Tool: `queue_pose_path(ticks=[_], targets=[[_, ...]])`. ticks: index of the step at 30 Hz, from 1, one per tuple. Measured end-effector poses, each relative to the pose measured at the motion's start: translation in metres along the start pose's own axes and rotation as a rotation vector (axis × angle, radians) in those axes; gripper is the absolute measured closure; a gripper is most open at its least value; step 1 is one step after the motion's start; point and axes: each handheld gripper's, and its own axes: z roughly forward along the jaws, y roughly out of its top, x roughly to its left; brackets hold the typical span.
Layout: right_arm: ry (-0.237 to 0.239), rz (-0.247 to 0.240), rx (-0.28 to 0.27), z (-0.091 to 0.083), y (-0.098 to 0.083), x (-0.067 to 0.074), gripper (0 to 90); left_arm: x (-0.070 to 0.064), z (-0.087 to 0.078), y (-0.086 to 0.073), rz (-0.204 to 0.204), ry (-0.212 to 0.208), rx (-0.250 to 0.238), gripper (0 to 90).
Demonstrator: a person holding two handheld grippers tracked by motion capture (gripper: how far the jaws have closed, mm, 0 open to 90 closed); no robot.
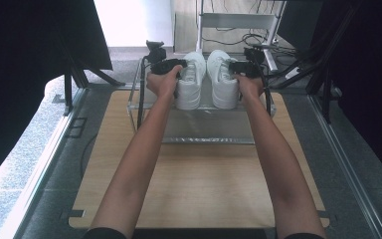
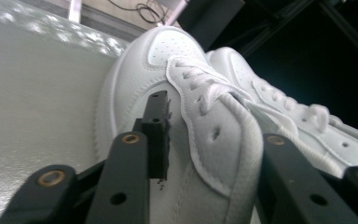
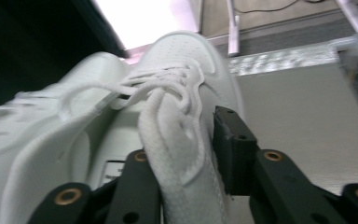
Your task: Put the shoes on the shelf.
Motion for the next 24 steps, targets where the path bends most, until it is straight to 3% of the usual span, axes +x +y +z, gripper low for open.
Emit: queue_pose_path(ticks=[2,3,6,8,13,15,19,21,24], targets=[[0.003,-0.012,0.002,0.0,0.0,0.0,65.2,0.001,0.0,0.001,0.001,-0.028,0.001,61.8],[0.011,-0.002,0.006,-0.001,0.0,-0.002,62.6,0.002,-0.002,0.002,-0.004,-0.06,-0.004,55.8],[0.044,0.008,0.005,-0.004,0.0,-0.006,53.7,-0.002,-0.011,0.004,0.005,-0.106,-0.034,52.6],[0.077,0.006,-0.028,-0.01,0.0,-0.006,49.8,-0.006,-0.018,0.006,0.036,-0.11,-0.04,49.0],[0.11,-0.075,-0.121,-0.04,0.007,0.001,49.4,-0.013,-0.042,0.007,0.107,-0.135,-0.075,48.6],[0.119,-0.114,-0.132,-0.052,0.008,0.001,49.9,-0.014,-0.055,0.006,0.143,-0.145,-0.089,48.9],[0.124,-0.203,-0.13,-0.076,0.003,-0.001,54.3,-0.01,-0.078,0.0,0.215,-0.165,-0.075,56.4],[0.123,-0.241,-0.123,-0.085,-0.002,-0.004,58.6,-0.006,-0.089,-0.004,0.224,-0.168,-0.08,60.6],[0.134,-0.26,-0.115,-0.096,-0.01,-0.008,66.3,0.0,-0.103,-0.009,0.242,-0.166,-0.073,71.6]])
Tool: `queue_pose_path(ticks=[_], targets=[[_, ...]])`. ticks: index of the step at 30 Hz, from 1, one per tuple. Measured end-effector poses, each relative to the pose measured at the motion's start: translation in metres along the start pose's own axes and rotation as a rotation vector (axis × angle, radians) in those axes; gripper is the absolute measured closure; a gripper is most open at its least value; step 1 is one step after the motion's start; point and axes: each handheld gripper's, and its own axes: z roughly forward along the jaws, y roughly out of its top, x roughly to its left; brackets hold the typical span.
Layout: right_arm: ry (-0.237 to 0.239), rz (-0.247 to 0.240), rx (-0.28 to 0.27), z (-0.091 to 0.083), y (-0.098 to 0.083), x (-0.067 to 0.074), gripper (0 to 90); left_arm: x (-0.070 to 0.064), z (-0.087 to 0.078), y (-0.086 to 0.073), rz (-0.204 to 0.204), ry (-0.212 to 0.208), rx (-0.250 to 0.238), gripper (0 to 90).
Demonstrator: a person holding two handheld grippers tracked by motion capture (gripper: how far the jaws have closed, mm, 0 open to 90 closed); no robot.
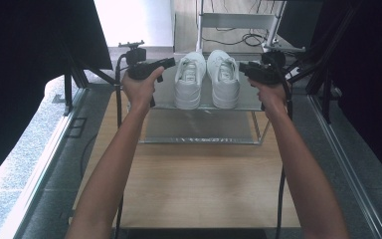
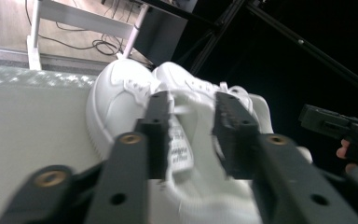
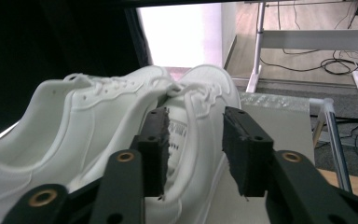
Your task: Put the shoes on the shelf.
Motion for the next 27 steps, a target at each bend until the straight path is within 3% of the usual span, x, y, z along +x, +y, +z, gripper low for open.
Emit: queue_pose_path(ticks=[5,10,19,27], targets=[[-0.014,-0.034,0.038,-0.004,-0.013,0.003,80.1,0.007,-0.011,-0.012,0.017,0.004,0.048,82.7],[-0.032,-0.051,0.078,0.002,-0.026,0.002,88.4,0.017,-0.002,-0.029,0.002,0.012,0.101,86.6],[-0.02,-0.025,0.152,0.022,-0.056,-0.01,89.9,0.03,0.015,-0.058,-0.009,0.014,0.181,88.4],[-0.007,-0.013,0.163,0.026,-0.066,-0.011,90.0,0.023,0.016,-0.068,0.002,-0.007,0.203,88.9]])
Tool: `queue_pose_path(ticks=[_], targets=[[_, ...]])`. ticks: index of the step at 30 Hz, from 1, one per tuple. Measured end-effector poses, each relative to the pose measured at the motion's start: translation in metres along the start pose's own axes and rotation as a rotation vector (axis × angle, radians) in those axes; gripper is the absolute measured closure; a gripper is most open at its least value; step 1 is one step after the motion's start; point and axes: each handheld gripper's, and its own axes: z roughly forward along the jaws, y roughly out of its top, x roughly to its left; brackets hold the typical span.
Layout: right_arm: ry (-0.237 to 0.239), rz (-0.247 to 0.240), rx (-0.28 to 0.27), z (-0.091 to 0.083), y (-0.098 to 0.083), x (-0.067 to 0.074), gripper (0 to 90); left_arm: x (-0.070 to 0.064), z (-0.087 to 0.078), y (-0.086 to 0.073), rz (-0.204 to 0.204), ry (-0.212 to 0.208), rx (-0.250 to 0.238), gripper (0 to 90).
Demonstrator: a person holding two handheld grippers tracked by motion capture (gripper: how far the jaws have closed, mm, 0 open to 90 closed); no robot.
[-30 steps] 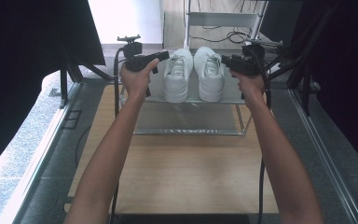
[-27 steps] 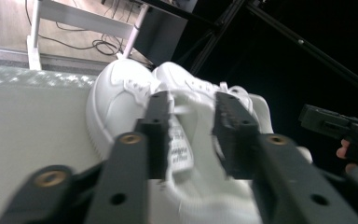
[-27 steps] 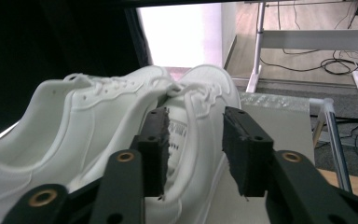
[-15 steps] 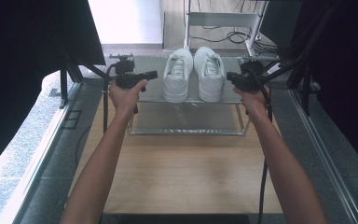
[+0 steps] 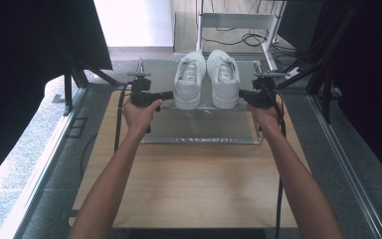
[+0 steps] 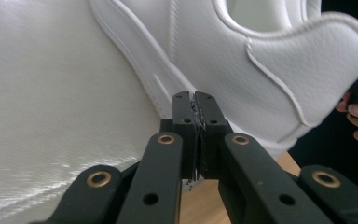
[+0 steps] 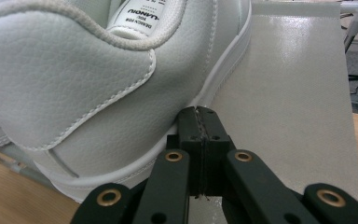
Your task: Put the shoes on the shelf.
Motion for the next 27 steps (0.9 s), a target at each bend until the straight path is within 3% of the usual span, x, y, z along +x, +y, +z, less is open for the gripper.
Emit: queue_pose_path(ticks=[5,13,16,18,27], targets=[[-0.007,-0.003,-0.002,-0.001,-0.001,0.002,90.0,-0.004,0.002,-0.001,-0.012,0.001,-0.015,89.7],[0.033,-0.008,0.01,0.0,-0.002,0.01,90.0,-0.01,0.013,-0.004,-0.043,-0.032,-0.031,89.7],[0.052,-0.019,0.016,0.0,-0.002,0.014,90.0,-0.014,0.017,-0.004,-0.039,-0.012,-0.036,89.9],[0.035,-0.037,0.014,-0.001,-0.002,0.017,90.0,-0.015,0.017,-0.004,-0.041,-0.008,-0.042,90.0],[0.081,-0.005,0.01,-0.001,-0.004,0.011,90.0,-0.01,0.016,-0.006,-0.051,-0.036,-0.039,88.7]])
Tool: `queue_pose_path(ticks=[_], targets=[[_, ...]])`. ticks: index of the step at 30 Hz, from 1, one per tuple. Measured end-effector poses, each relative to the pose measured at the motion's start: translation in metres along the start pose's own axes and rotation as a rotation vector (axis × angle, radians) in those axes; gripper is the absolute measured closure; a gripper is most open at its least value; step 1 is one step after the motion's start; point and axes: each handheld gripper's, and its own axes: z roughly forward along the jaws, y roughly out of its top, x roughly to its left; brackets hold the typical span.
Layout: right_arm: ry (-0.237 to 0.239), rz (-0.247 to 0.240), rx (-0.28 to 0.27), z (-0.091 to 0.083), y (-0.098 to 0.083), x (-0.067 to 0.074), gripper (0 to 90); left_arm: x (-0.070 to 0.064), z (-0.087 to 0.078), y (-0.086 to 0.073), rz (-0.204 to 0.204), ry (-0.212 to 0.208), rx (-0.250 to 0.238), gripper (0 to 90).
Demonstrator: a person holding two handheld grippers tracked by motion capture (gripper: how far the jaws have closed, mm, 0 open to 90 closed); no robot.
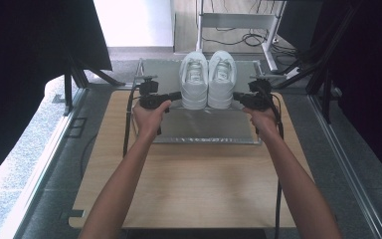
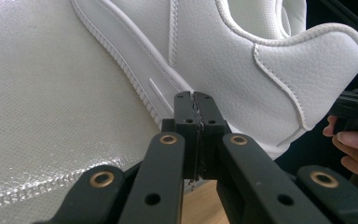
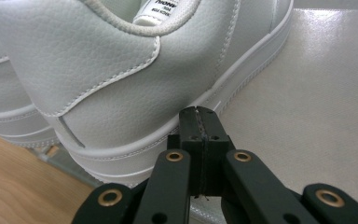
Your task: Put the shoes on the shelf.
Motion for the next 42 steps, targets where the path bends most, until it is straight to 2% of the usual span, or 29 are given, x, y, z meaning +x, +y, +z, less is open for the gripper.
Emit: queue_pose_path(ticks=[4,7,10,14,18,25,30,32,34,38,42], targets=[[0.016,0.0,-0.005,-0.001,-0.001,-0.002,90.0,0.002,-0.001,0.0,0.006,0.007,0.002,83.5],[0.014,-0.008,-0.031,-0.004,-0.004,-0.002,81.1,0.004,-0.004,-0.001,-0.004,-0.013,-0.017,74.8],[0.018,-0.008,-0.069,-0.01,-0.006,-0.003,75.6,0.003,-0.01,-0.001,0.031,-0.017,-0.035,64.5],[0.019,-0.027,-0.114,-0.018,-0.01,-0.001,67.2,-0.003,-0.02,-0.002,0.083,0.004,-0.066,53.8],[0.027,-0.021,-0.156,-0.026,-0.018,0.003,60.6,-0.006,-0.031,-0.007,0.111,0.01,-0.089,47.4],[0.056,-0.019,-0.203,-0.038,-0.039,0.007,57.8,-0.002,-0.053,-0.019,0.133,-0.007,-0.116,43.6],[0.084,-0.025,-0.222,-0.048,-0.064,0.007,56.3,-0.002,-0.067,-0.033,0.181,-0.004,-0.115,42.1],[0.088,-0.032,-0.227,-0.052,-0.075,0.006,56.1,-0.001,-0.072,-0.04,0.192,-0.018,-0.101,41.6],[0.077,-0.047,-0.226,-0.055,-0.086,0.006,55.8,-0.001,-0.077,-0.049,0.21,-0.011,-0.092,41.2],[0.086,-0.056,-0.223,-0.063,-0.106,0.005,55.4,0.001,-0.081,-0.068,0.21,-0.041,-0.064,40.5],[0.111,-0.053,-0.213,-0.069,-0.123,0.005,54.7,0.004,-0.084,-0.088,0.205,-0.038,-0.047,40.1]])
